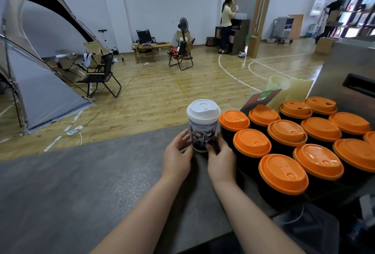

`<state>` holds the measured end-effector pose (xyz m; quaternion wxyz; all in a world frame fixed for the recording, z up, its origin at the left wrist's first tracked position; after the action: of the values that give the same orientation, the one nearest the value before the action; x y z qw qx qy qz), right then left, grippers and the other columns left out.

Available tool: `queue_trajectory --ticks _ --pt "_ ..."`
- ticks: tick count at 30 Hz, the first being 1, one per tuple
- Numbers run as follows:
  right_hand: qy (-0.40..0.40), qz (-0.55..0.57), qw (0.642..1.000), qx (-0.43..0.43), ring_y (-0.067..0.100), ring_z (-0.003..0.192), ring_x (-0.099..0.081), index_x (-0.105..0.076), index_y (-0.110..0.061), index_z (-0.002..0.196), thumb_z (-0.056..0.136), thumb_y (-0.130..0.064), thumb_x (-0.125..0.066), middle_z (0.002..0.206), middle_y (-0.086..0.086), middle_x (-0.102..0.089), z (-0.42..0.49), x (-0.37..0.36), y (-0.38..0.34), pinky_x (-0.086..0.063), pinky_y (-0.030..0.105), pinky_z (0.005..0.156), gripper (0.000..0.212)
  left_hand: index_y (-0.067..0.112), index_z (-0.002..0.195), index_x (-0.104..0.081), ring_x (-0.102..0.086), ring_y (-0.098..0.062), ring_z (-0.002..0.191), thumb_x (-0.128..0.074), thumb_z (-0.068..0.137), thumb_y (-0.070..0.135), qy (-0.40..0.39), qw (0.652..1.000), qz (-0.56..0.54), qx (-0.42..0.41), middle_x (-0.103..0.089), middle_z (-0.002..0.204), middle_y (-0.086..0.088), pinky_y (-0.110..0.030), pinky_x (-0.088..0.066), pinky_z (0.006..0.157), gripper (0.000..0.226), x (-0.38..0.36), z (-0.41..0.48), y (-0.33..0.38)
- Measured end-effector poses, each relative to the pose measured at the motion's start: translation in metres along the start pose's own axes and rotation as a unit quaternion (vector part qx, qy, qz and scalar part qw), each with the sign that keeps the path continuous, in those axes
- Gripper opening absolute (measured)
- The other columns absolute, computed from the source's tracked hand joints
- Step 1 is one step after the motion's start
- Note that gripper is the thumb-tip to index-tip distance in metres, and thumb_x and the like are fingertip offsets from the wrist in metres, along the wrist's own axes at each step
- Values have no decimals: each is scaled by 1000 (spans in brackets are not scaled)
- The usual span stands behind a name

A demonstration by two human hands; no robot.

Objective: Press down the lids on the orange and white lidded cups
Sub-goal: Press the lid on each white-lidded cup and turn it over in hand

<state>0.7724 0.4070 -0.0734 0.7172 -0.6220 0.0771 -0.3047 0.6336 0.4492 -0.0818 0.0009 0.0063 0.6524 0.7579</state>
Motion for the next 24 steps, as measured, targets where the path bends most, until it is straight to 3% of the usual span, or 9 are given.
queue_trajectory --ticks 3,6,9,10,14,18,24 --pt "18 0 1000 -3 17 126 -60 -59 -8 138 93 -5 -66 135 7 -66 -7 6 -3 -45 31 107 46 17 130 -61 -67 -6 107 -57 89 -12 -3 1000 12 15 -69 118 1 -20 -53 88 51 3 -4 4" --pt "49 21 998 12 1 96 -66 -68 -13 120 92 -7 -69 113 0 -73 -20 17 -10 -52 20 91 29 14 126 -63 -66 -13 106 -56 91 -8 -12 997 36 65 -67 121 -1 -31 -56 92 42 18 -10 10" --pt "27 53 998 9 11 91 -68 -68 -18 104 93 -8 -68 98 -2 -72 -38 12 -14 -59 44 85 15 13 102 -68 -67 -12 80 -49 92 -10 -46 990 -12 132 -72 103 -8 -24 -57 67 32 53 -30 19" --pt "2 64 998 1 16 92 -69 -67 -19 101 93 -8 -67 96 0 -72 -45 3 -18 -60 45 80 13 12 99 -68 -66 -12 74 -43 91 -13 -52 989 -15 140 -73 97 -8 -24 -55 62 36 71 -38 24" --pt "-98 111 988 -40 9 75 -67 -67 -19 93 93 -5 -65 84 2 -72 -86 -63 -47 -51 21 51 14 8 97 -70 -64 -14 71 -34 88 -18 -17 992 25 120 -74 89 -7 -21 -50 57 45 169 -68 40" --pt "-170 117 978 -32 6 70 -67 -67 -21 93 92 -5 -65 81 0 -72 -142 -150 -84 -49 21 51 17 1 97 -70 -60 -14 69 -35 88 -18 39 991 50 115 -71 85 -7 -15 -48 49 41 284 -97 51" --pt "-236 145 960 -29 5 66 -64 -66 -17 94 91 1 -62 79 3 -71 -239 -281 -150 -49 20 52 19 2 97 -68 -58 -13 68 -38 90 -16 114 981 80 134 -69 87 -7 -14 -44 50 36 453 -146 51"
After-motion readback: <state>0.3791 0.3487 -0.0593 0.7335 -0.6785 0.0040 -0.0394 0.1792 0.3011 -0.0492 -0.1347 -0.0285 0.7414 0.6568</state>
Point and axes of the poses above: each hand's wrist, its own z-axis towards the middle knuckle, its own x-axis out of the back of the hand, y = z × x, the point moved 5 cm from there along z, towards the middle knuckle
